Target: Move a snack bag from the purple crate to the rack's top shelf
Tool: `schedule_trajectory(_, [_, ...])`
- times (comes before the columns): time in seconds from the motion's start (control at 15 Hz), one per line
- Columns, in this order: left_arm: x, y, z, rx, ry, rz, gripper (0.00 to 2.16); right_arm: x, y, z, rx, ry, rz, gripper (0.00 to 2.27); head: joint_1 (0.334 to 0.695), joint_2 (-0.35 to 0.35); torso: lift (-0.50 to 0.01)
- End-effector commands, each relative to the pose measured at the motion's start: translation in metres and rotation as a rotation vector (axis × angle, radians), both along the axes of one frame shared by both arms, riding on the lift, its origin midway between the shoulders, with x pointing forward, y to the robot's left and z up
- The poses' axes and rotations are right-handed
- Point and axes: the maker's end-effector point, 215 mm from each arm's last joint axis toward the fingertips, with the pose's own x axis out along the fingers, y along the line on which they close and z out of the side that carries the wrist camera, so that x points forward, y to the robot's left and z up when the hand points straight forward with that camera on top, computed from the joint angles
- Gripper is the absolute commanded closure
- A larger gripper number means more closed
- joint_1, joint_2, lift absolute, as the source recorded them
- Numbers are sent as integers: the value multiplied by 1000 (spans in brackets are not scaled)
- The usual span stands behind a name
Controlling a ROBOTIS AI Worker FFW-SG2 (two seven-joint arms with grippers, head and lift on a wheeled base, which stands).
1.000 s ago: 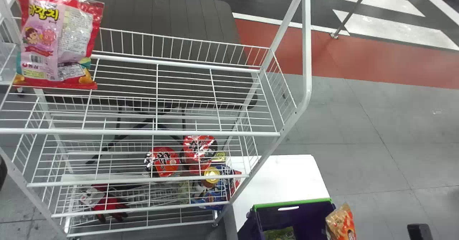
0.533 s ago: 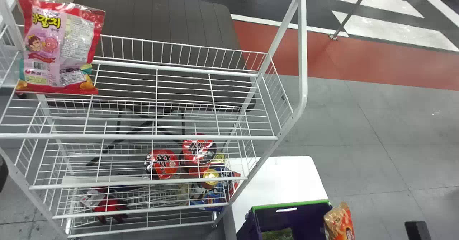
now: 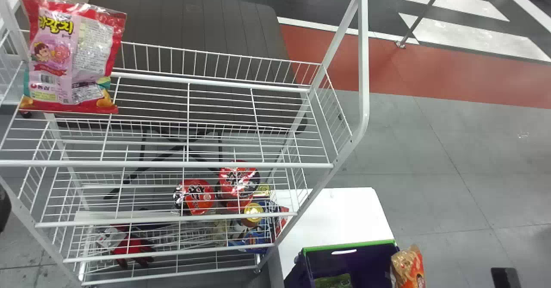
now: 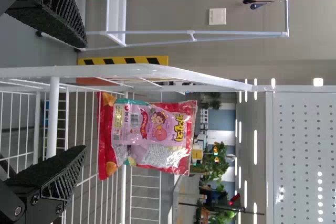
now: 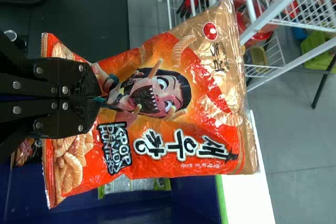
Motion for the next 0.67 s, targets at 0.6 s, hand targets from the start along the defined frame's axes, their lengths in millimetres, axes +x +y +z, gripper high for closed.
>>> schedule_trajectory(0.6, [-2, -3, -7, 22, 15, -2, 134, 33, 37, 229, 45, -439, -271, 1717, 695, -350, 0])
